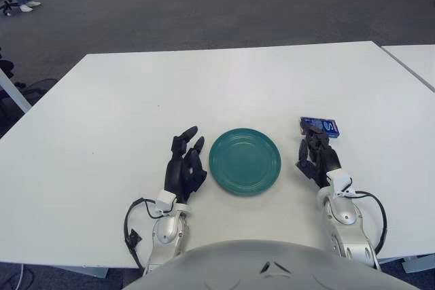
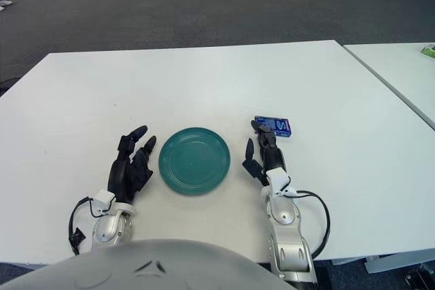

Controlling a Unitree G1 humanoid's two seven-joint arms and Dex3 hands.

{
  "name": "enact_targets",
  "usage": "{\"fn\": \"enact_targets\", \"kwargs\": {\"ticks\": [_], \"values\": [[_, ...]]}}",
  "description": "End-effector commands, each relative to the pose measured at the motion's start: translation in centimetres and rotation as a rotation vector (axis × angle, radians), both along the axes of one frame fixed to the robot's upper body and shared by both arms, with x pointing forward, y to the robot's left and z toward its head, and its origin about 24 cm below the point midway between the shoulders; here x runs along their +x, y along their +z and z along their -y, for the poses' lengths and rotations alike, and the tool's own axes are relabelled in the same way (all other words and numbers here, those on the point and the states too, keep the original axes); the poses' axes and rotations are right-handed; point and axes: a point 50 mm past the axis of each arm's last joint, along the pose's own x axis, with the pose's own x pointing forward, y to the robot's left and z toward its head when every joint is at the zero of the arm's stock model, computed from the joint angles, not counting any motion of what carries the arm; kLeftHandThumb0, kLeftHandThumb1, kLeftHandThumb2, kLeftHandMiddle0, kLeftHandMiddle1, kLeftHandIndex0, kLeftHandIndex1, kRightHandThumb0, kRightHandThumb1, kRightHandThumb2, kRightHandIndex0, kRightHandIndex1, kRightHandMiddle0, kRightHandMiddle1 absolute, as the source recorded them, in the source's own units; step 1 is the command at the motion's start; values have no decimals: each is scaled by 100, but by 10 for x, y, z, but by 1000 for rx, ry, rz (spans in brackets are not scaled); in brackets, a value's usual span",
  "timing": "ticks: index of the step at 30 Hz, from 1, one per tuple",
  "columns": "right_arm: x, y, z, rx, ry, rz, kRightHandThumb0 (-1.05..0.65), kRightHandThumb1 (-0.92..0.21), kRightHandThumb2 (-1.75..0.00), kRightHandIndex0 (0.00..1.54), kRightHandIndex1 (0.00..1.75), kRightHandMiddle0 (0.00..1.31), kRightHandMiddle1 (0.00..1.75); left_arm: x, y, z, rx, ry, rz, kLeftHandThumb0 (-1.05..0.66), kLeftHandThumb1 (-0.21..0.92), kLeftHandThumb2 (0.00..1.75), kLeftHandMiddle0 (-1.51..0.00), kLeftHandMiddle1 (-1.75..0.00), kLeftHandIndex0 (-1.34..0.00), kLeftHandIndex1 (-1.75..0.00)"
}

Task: Put the gum into the plate.

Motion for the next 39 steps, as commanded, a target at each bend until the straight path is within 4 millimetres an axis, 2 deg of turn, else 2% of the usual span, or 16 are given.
{"fn": "enact_targets", "kwargs": {"ticks": [1, 9, 14, 22, 29, 33, 39], "values": [[-3, 27, 13, -227, 47, 117, -73, -92, -86, 30, 4, 0, 71, -5, -11, 9, -33, 0, -75, -81, 92, 88, -59, -8, -2, -91], [5, 49, 24, -629, 69, 269, -75, -92, -74, 38, 5, 2, 87, -3, -11, 11, -38, -3, -71, -81, 92, 87, -57, -6, 0, -91], [14, 66, 22, -852, 87, 326, -76, -92, -66, 41, 5, 5, 92, -2, -12, 12, -43, -6, -66, -80, 92, 86, -56, -6, 0, -90], [24, 85, 18, -1084, 124, 317, -79, -92, -54, 44, 6, 9, 96, -1, -13, 13, -46, -4, -61, -80, 92, 86, -56, -6, 0, -90], [46, 79, 23, -1192, 169, 246, -79, -92, -46, 45, 6, 10, 97, -1, -12, 14, -46, -3, -56, -80, 92, 86, -56, -6, 0, -91], [67, 64, 31, -1252, 214, 183, -78, -92, -45, 44, 5, 7, 95, -1, -11, 14, -40, 1, -53, -81, 92, 85, -56, -6, 0, -91], [80, 42, 36, -1272, 274, 109, -78, -92, -47, 41, 4, 2, 93, -1, -10, 13, -36, 0, -49, -81, 92, 86, -58, -7, -1, -92]]}}
